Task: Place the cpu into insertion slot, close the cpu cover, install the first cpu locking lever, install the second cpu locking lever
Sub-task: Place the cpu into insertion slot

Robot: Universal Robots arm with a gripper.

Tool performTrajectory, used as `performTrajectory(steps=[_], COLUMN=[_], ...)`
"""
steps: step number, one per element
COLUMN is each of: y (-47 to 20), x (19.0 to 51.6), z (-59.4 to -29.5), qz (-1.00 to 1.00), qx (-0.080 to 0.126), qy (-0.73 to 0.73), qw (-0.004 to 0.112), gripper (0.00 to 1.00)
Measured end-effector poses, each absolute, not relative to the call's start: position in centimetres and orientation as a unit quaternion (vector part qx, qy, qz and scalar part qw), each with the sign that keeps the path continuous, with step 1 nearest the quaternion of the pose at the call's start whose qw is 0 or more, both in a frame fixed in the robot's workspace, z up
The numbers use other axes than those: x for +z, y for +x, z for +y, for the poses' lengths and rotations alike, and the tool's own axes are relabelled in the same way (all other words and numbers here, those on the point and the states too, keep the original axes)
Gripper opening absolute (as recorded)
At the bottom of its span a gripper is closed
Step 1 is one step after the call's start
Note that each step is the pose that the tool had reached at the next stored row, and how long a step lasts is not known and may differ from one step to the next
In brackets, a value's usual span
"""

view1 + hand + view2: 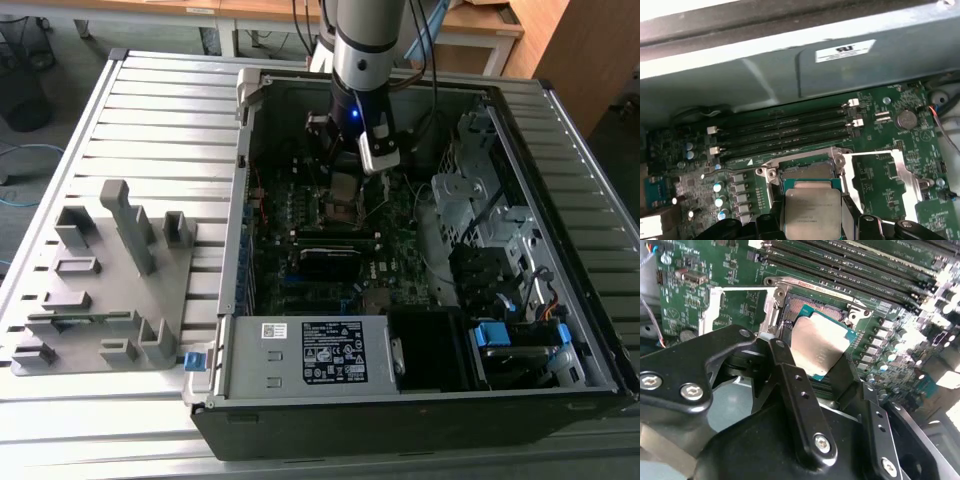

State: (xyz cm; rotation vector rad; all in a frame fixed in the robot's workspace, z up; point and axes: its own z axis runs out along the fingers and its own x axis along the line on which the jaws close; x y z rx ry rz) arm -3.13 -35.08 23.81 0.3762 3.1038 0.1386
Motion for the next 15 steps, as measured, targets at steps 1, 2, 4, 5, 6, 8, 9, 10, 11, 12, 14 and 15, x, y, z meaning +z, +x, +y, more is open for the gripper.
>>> performTrajectory(steps=[1,2,4,5,6,8,9,10,11,12,14,15], y=[-3.13,-3.13,-3.13,-3.13,-3.13,-3.13,-3.13,-3.13,-3.13,-3.13,-3.13,-3.13], x=[23.80,23.78,23.75,23.73,23.71,23.70,23.69,23.68,23.68,23.67,23.65,23.64], z=[-35.08,-35.08,-35.08,-35.08,-35.08,-35.08,-35.08,-35.08,-35.08,-35.08,-35.08,-35.08], qz=[0.991,0.989,0.987,0.985,0.984,0.980,0.979,0.977,0.975,0.973,0.968,0.966], qx=[0.044,0.044,0.044,0.044,0.044,0.044,0.044,0.043,0.043,0.043,0.043,0.043], qy=[0.129,0.138,0.156,0.165,0.174,0.192,0.201,0.210,0.218,0.228,0.245,0.254], qw=[0.006,0.007,0.008,0.008,0.008,0.009,0.010,0.010,0.010,0.011,0.012,0.012], gripper=[0.54,0.54,0.54,0.54,0.54,0.54,0.54,0.54,0.54,0.54,0.54,0.54])
